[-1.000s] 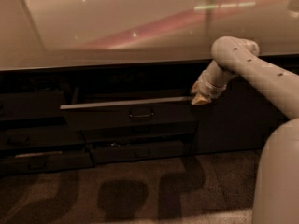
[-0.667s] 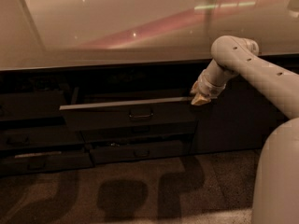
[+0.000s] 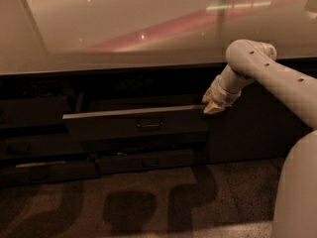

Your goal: Open top drawer

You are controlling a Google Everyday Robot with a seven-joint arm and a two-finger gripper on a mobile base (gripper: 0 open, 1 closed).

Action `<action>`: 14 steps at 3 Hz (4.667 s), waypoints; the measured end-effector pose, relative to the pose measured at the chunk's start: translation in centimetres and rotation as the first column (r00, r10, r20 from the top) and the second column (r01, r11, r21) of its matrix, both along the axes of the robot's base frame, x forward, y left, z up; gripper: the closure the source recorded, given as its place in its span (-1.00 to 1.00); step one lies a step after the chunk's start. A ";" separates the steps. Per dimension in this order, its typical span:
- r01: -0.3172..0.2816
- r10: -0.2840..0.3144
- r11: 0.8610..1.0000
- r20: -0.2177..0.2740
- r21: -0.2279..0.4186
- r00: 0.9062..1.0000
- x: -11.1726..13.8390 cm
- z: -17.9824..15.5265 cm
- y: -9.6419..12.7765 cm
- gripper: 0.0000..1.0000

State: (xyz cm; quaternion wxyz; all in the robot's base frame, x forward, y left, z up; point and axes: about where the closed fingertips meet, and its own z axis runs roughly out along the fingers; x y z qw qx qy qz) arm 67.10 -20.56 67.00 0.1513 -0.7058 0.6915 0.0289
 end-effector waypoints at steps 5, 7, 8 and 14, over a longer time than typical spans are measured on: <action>-0.028 0.028 1.000 -0.009 0.004 1.000 -1.7 0.0 0.8 1.00; -0.009 0.009 1.000 -0.014 0.011 1.000 -0.1 0.9 1.0 1.00; 0.001 -0.001 1.000 0.007 0.023 1.000 0.6 2.5 1.3 1.00; -0.064 0.112 0.990 0.435 -0.123 0.894 -1.7 11.0 3.4 1.00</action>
Offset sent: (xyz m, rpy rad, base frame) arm -0.1345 0.0316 -0.0615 0.0828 0.1065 0.2327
